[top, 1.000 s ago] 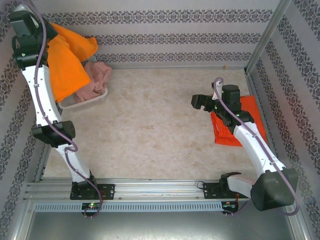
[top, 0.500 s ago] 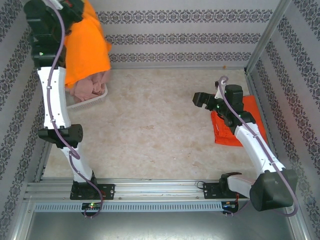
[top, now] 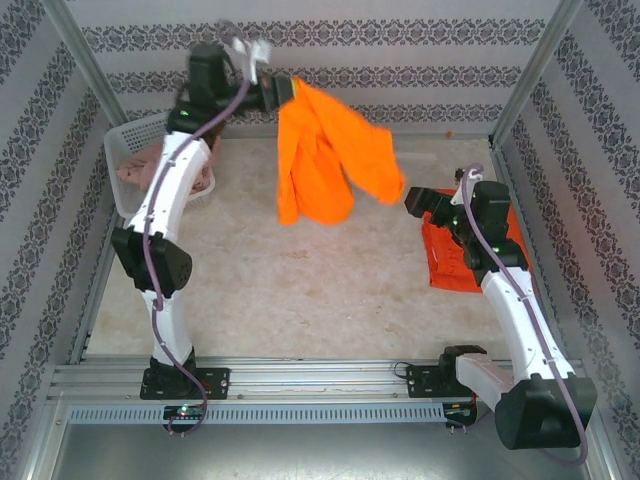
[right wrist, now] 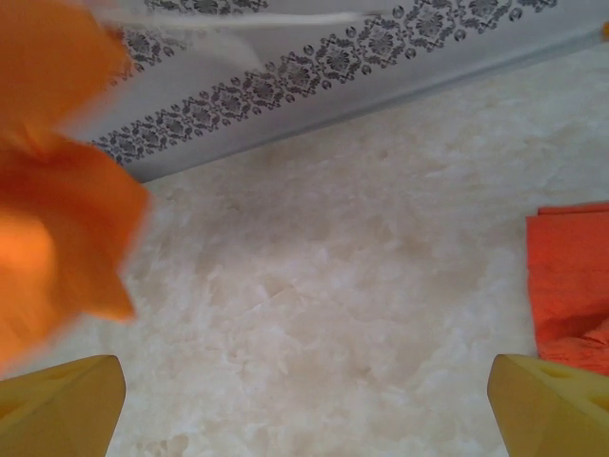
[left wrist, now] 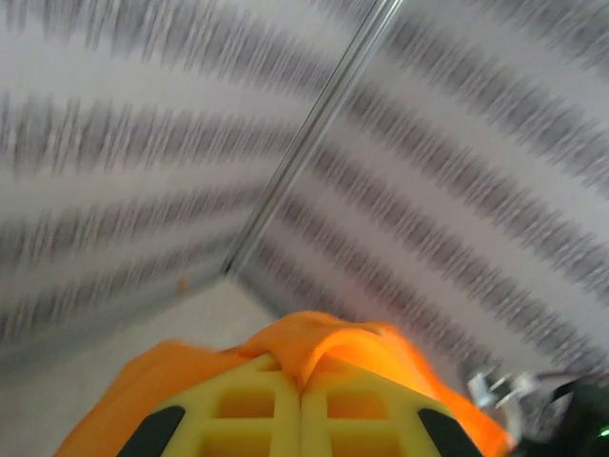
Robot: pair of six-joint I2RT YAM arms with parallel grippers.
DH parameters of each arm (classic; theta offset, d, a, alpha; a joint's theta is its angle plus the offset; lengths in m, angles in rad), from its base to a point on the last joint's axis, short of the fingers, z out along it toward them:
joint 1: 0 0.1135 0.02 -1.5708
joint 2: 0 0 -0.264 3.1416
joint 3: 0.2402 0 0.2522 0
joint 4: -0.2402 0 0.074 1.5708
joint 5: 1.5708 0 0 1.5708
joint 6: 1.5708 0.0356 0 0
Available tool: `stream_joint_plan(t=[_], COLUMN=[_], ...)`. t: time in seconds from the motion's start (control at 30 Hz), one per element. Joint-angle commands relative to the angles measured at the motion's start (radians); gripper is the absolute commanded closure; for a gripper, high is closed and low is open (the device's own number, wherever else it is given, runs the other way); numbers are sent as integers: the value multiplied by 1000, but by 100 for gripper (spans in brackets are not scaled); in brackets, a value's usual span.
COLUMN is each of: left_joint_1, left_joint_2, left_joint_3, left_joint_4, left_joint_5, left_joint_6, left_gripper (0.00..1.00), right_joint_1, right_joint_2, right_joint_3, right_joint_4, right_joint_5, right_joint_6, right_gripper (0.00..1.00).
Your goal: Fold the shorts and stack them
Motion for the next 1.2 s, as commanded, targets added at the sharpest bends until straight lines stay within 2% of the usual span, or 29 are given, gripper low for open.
stream_joint_plan(t=[0.0, 0.03, 0.1, 0.2, 0.27, 0.37, 0.63, 0.83, 1.0, 1.1, 1.17], left_joint_1=[-29, -29, -31, -32, -32, -37, -64, -74, -91, -96, -98], left_joint_2=[-36, -50, -94, -207, -278, -362, -490, -513, -509, -512, -516], left_joint_3=[-209, -287, -436, -665, -774, -881, -1098, -1176, -1218, -1243, -1260], left_joint_4=[-119, -82, 16, 224, 312, 363, 392, 373, 372, 391, 412], left_joint_5=[-147, -151, -139, -144, -165, -170, -245, -279, -274, -280, -280], left_joint_6=[259, 248, 211, 140, 105, 64, -14, -52, -66, -84, -97], left_gripper=[60, 47, 31, 17, 12, 11, 11, 12, 13, 13, 14], right_joint_1=[-8, -8, -8, -7, -2, 35, 323, 429, 462, 476, 482], right_joint_2=[-21, -16, 6, 59, 98, 145, 215, 340, 463, 509, 537], right_joint_3=[-33, -37, -38, -41, -43, -46, -63, -22, 11, 20, 32], right_joint_4=[-14, -22, -39, -57, -72, -122, -266, -378, -390, -357, -335], right_joint_5=[-10, -27, -75, -147, -182, -192, 62, 184, 150, 138, 127], right_joint_6=[-22, -21, -23, 4, 18, 18, 13, 53, 99, 134, 142], right_gripper=[2, 3, 3, 7, 9, 14, 16, 22, 26, 34, 43])
